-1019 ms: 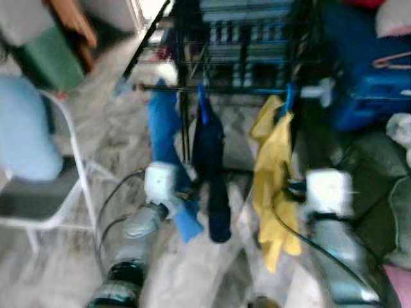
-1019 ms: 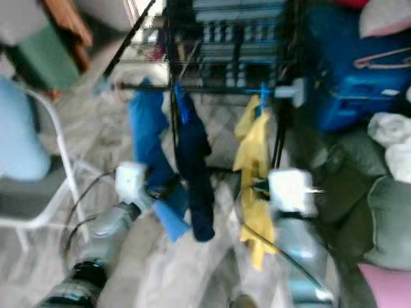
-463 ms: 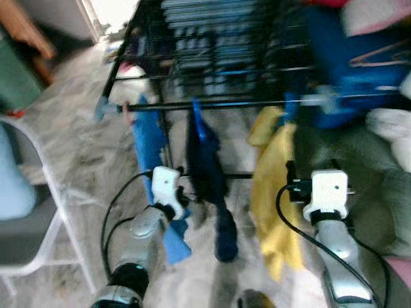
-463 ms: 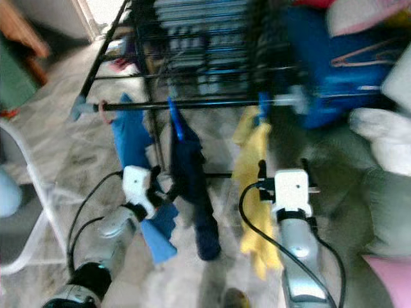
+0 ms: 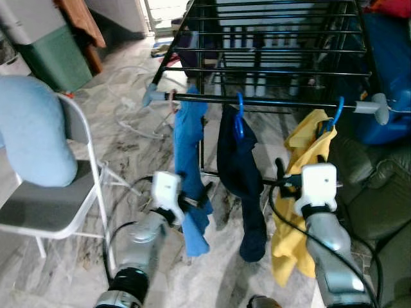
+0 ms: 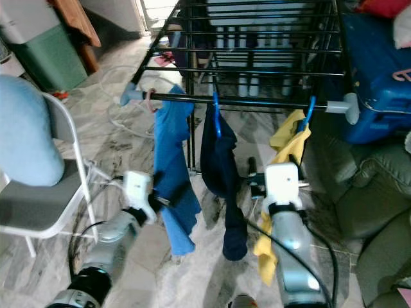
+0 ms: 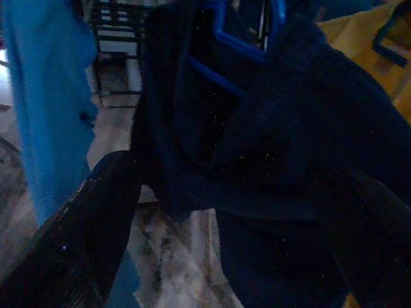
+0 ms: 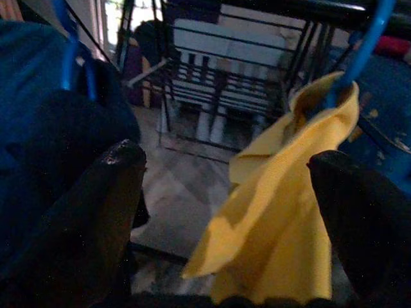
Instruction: Hang hanger
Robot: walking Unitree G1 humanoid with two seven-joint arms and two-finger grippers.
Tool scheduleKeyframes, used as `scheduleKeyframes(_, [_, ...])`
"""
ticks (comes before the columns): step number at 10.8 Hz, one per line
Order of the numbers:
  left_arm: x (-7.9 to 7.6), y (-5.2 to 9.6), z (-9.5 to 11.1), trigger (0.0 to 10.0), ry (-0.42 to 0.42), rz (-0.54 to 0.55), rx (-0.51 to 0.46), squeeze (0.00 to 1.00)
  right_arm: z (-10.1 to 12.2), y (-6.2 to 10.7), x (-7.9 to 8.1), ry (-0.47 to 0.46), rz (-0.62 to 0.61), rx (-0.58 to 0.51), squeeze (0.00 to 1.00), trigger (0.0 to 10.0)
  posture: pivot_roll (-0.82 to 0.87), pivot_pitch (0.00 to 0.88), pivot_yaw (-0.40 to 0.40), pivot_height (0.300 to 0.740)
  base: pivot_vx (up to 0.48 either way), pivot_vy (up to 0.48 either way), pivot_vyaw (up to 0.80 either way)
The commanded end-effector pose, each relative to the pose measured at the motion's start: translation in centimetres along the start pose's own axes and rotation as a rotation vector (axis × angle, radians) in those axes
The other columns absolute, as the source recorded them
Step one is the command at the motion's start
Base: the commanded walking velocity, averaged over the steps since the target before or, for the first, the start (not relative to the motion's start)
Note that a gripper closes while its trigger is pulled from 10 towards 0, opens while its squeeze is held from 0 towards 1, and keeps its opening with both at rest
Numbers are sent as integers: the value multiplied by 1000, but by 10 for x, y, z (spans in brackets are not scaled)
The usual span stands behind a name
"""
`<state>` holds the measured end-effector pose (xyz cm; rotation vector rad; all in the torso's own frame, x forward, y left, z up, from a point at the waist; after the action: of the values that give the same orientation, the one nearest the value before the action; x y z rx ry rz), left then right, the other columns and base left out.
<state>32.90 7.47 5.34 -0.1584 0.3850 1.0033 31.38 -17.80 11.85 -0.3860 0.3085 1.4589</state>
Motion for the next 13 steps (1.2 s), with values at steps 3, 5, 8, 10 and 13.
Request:
scheduleKeyframes(3, [3, 3, 1, 10000, -17, 0, 10, 0, -9, -2, -15, 50, -94, 60, 0, 10000, -206, 118, 137, 740, 0, 0, 0])
scheduleKeyframes(5, [2, 3, -2, 10000, -14, -7, 23, 0, -18, -7, -19, 28, -106, 118, 0, 10000, -211, 124, 137, 740, 0, 0, 0])
scheduleKeyframes(8, [-1, 2, -5, 10000, -11, -24, 39, 0, -33, -16, -19, 7, -118, 231, 0, 10000, -211, 126, 133, 740, 0, 0, 0])
scheduleKeyframes(10, [-1, 3, -7, 10000, -11, -18, 45, 0, -45, -13, -40, 20, -192, 287, 0, 10000, -202, 125, 126, 740, 0, 0, 0])
scheduleKeyframes(13, [0, 4, -8, 10000, -16, -14, 51, 0, -46, -19, -48, 34, -188, 283, 0, 10000, -196, 125, 124, 740, 0, 0, 0])
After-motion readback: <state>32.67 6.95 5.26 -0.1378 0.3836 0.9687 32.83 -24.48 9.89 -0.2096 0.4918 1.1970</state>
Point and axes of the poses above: a point about 5 cm out from each wrist's last joint towards the gripper, its own y axis pointing back from the gripper into the wrist, its own z axis along the axis of the wrist's last joint, x = y × z, the point moved 3 cm from there along -y, pointing out of the wrist towards the gripper, and after that the axes turned 12 degrees about y, right-handed, at the moved point
